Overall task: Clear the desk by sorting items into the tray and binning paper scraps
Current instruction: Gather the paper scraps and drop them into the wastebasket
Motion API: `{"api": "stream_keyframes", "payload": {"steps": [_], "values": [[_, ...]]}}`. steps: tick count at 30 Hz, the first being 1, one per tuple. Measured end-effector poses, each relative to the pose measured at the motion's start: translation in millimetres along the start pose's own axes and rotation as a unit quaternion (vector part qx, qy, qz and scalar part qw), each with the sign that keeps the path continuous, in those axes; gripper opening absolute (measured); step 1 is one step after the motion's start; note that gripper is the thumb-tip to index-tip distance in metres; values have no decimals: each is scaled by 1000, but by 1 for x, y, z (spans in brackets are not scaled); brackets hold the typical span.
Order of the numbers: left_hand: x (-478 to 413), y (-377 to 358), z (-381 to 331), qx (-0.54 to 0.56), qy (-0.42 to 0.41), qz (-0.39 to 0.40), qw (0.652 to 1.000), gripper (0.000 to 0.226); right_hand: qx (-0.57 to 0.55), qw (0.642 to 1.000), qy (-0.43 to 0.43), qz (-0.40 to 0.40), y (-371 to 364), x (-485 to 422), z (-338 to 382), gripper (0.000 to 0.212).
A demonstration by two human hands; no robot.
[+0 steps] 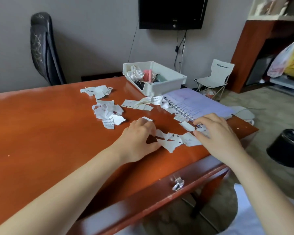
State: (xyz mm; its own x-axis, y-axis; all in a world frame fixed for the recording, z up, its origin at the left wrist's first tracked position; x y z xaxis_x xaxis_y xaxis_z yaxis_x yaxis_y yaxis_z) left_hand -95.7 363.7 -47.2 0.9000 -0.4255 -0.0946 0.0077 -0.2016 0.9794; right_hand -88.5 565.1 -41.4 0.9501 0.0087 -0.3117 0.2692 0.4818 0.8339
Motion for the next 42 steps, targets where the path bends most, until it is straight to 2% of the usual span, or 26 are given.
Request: {"api": "stream_keyframes", "payload": {"steps": [4,8,12,20,24,28,32,35,38,40,42], "values": [[-12,-6,-10,1,-18,10,1000,38,18,999,-32,-31,9,3,-18,23],[-22,-11,-16,-1,-23,41,999,53,88,990,-109,2,8,5,-36,30],[-31,-14,-15,-25,-8,71,997,53,99,987,-129,6,0,1,-38,36],[-31,-16,-10,32,2,119,992,25,66,997,-45,8,-17,3,-9,26],[-26,-10,-1,26,-9,94,995,18,32,999,-4,7,-27,1,10,22],[-21,-3,20,27,12,70,997,5,-71,997,36,17,-37,-7,29,20],[-18,6,37,37,47,40,997,11,-160,985,48,44,-35,-15,40,25],[-20,12,43,51,57,-5,997,8,-181,982,43,40,-28,-23,38,27],[-25,9,45,32,58,-12,998,26,-154,984,38,77,-29,-33,31,26],[-26,4,42,18,61,20,998,52,-129,982,38,132,-31,-39,30,30],[-26,-3,39,11,69,67,995,81,-105,969,38,220,-35,-43,33,47]]}}
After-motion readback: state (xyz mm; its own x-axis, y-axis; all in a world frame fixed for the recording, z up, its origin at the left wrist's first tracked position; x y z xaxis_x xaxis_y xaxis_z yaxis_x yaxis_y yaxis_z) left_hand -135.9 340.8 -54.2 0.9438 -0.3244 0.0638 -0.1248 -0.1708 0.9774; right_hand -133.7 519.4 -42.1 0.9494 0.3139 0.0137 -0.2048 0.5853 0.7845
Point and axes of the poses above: each hand's wrist, its own x-axis away from the middle knuckle, its own y-axis out of the back of the hand, z = x × y, the point moved 6 cm from there along -x, towards the middle knuckle, and after that the axes turned 11 degrees about -x, right-handed, at the moved point
